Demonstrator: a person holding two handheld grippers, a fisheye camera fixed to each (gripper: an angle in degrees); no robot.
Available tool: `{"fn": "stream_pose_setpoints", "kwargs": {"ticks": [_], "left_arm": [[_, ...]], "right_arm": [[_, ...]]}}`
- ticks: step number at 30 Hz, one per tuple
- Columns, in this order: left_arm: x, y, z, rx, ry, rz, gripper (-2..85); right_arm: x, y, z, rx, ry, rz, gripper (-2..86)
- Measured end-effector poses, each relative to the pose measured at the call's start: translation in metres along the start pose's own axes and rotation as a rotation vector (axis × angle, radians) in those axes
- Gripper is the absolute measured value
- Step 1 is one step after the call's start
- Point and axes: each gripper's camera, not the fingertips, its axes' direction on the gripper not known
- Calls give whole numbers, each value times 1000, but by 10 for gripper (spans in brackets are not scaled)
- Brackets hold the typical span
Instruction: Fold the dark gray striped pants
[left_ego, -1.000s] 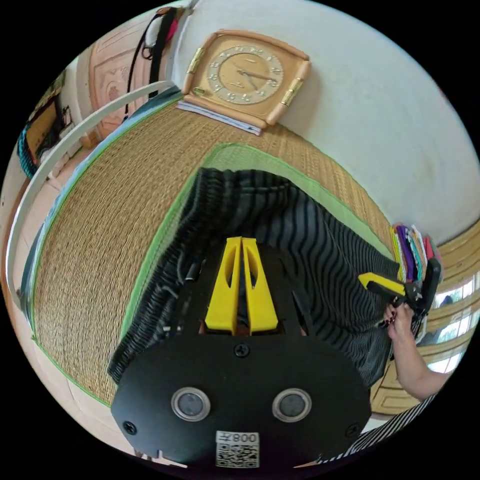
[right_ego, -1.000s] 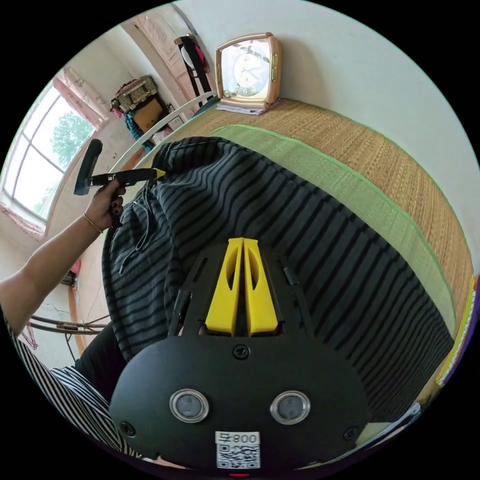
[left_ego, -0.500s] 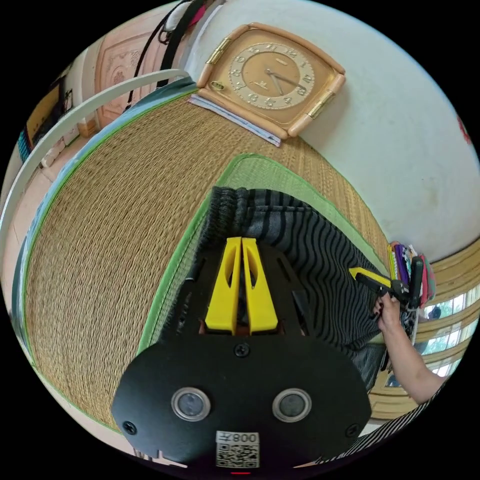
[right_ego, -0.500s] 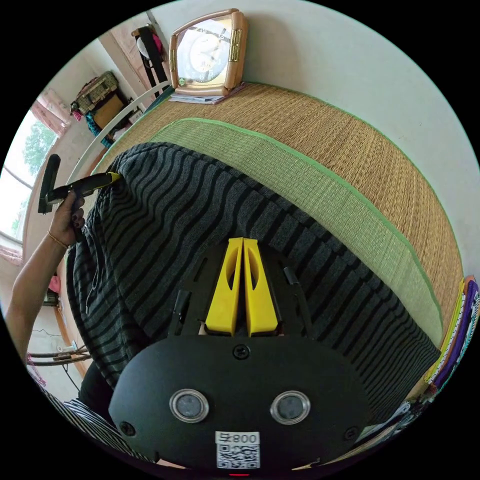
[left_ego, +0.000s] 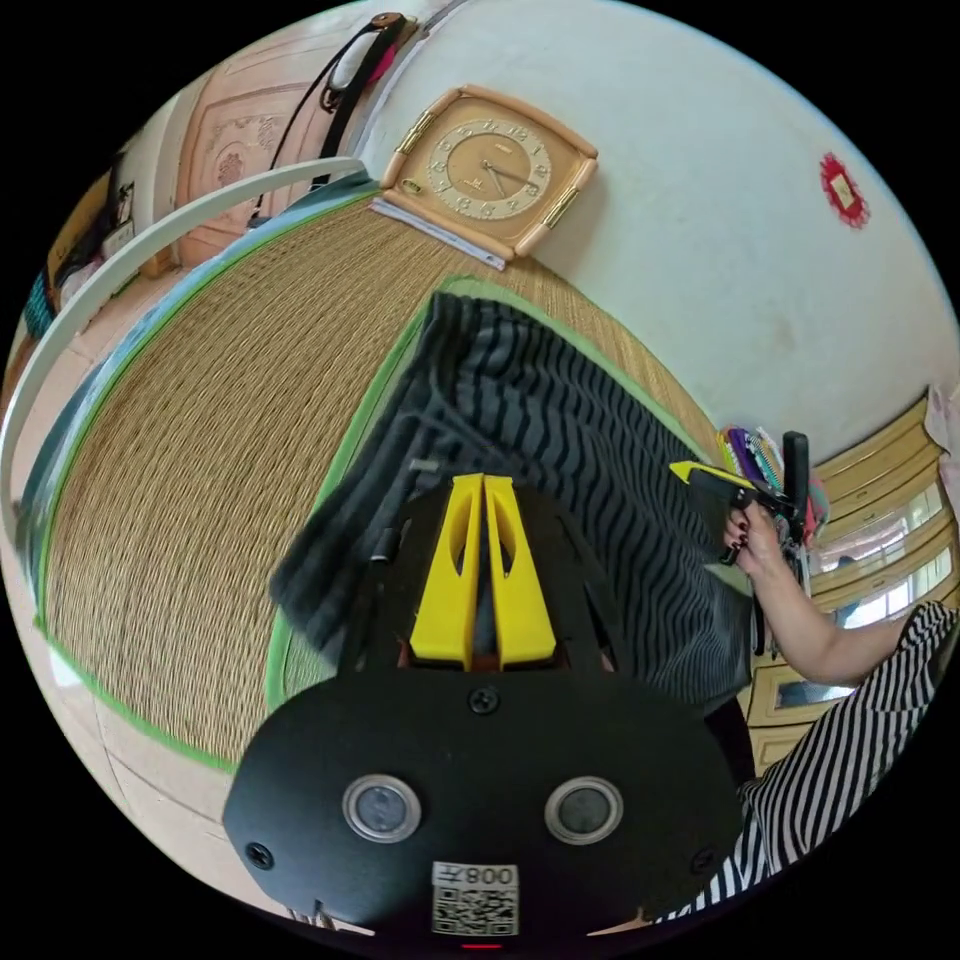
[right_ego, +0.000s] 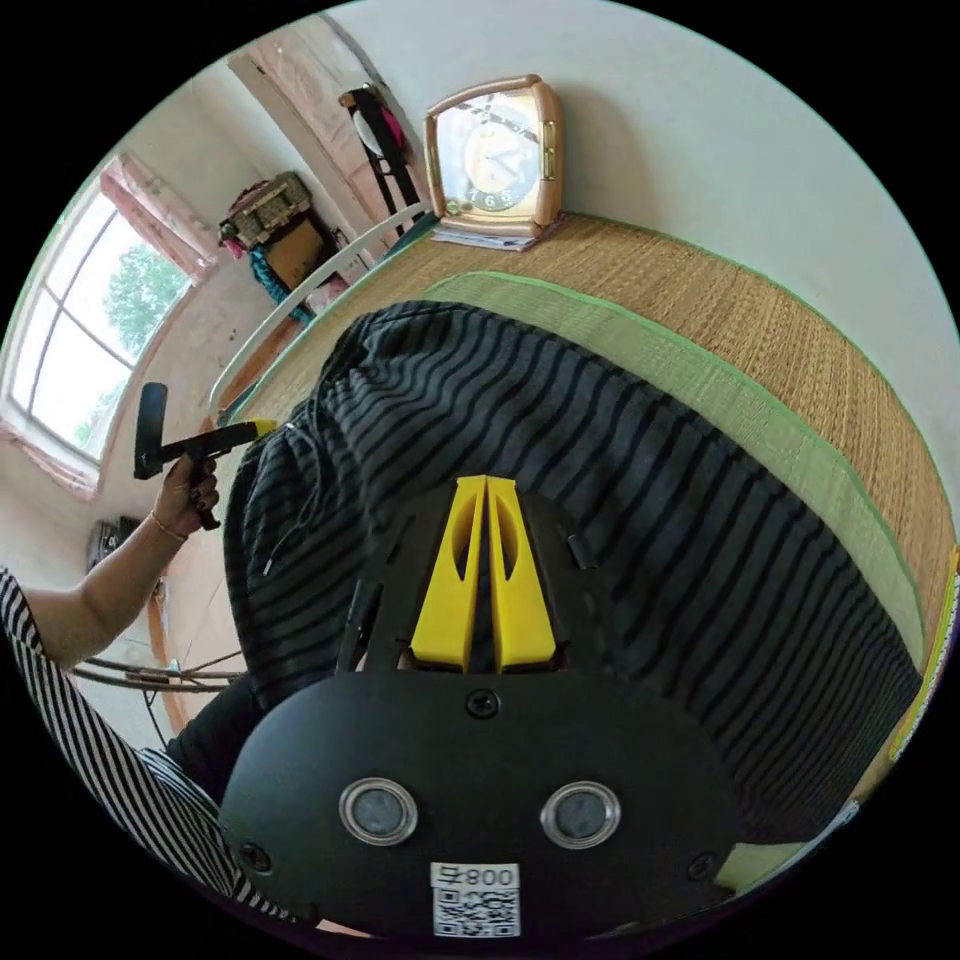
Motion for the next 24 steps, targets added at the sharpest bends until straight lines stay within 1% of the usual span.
{"fn": "stream_pose_setpoints", "kwargs": {"ticks": [2,4,5,8,10,11,15,17,19,21,23,24], "left_arm": [[-11,27,-1,-66,-61,-31,0],[-18,40,6,-139,-114,-30,0],[-18,47,7,-125,-121,5,0],[-19,56,7,-153,-134,-13,0],[-18,66,6,-143,-147,-10,0],[-20,71,5,-140,-137,-26,0],[-18,74,7,-163,-141,-55,1],[-2,75,3,-135,-148,-3,1],[14,79,1,-114,-114,47,2],[30,86,8,-141,-80,113,2],[47,98,27,-247,-130,183,1],[50,101,33,-272,-150,194,1]], "right_arm": [[-38,32,9,-61,-14,-51,1],[-57,51,16,-78,-13,-61,1],[-66,60,24,-106,-17,-67,1],[-78,77,56,-263,15,-78,1],[-79,86,54,-231,-3,-34,1],[-81,89,55,-258,-33,-15,1],[-91,101,55,-272,-20,-26,1],[-90,104,48,-278,-33,20,1],[-92,112,31,-220,-37,42,1],[-93,126,15,-192,-31,61,1],[-91,153,0,-203,5,95,1],[-90,161,-3,-211,13,107,1]]}}
